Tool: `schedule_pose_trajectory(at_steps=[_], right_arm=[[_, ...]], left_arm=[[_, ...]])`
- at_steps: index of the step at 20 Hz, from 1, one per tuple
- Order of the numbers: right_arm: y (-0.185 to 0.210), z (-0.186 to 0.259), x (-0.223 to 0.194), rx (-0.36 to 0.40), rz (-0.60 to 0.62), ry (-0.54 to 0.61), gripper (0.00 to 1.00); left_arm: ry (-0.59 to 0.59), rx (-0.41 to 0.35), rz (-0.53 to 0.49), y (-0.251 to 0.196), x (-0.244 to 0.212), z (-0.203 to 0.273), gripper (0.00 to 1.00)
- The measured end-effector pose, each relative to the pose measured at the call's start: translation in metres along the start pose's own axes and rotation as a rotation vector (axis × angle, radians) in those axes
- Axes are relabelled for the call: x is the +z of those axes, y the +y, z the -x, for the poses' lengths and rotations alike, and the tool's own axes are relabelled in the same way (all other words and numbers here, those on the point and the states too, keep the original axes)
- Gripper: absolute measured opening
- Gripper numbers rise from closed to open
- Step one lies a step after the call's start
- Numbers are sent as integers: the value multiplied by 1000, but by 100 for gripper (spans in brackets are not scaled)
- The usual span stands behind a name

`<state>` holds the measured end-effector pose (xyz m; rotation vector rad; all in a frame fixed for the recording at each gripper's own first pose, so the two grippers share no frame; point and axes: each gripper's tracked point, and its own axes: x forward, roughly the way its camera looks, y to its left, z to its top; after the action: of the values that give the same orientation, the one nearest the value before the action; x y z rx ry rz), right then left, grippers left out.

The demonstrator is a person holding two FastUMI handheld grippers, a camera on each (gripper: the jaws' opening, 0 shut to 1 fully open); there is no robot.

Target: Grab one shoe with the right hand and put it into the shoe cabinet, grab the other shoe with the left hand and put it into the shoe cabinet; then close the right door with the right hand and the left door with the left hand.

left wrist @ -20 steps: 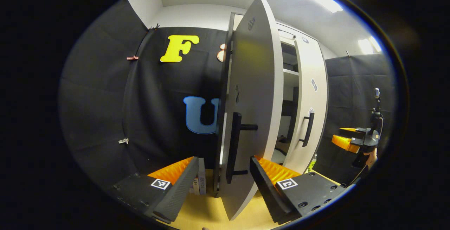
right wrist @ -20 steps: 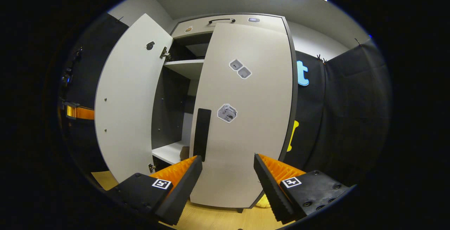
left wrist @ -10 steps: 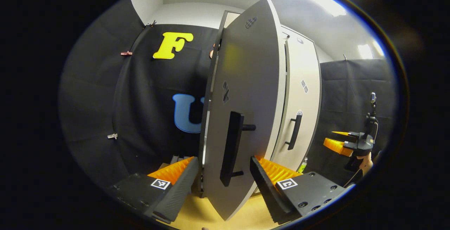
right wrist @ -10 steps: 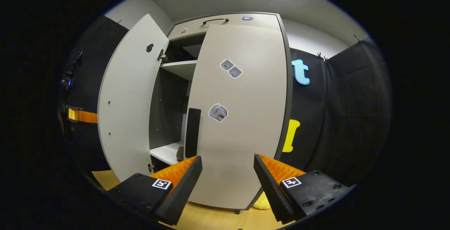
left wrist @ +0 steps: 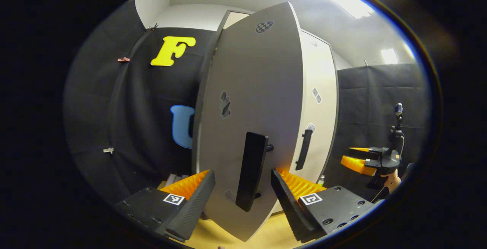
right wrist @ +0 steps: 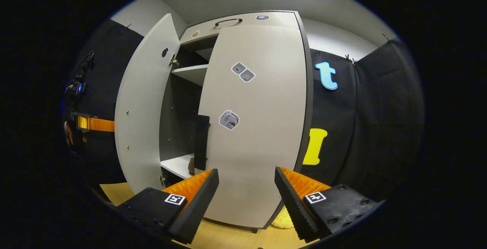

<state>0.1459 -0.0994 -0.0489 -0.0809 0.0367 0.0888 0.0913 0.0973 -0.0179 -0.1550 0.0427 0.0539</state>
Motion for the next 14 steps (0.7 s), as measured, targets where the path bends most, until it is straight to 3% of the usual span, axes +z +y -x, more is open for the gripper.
schedule_pose_trajectory(at_steps=[7,14], right_arm=[[-29,-3,7,-18,-10,-3,97],[-22,7,14,-10,-21,-15,98]], left_arm=[[53,-19,-81,-35,-10,-35,95],[43,3,-78,-39,-5,0,95]])
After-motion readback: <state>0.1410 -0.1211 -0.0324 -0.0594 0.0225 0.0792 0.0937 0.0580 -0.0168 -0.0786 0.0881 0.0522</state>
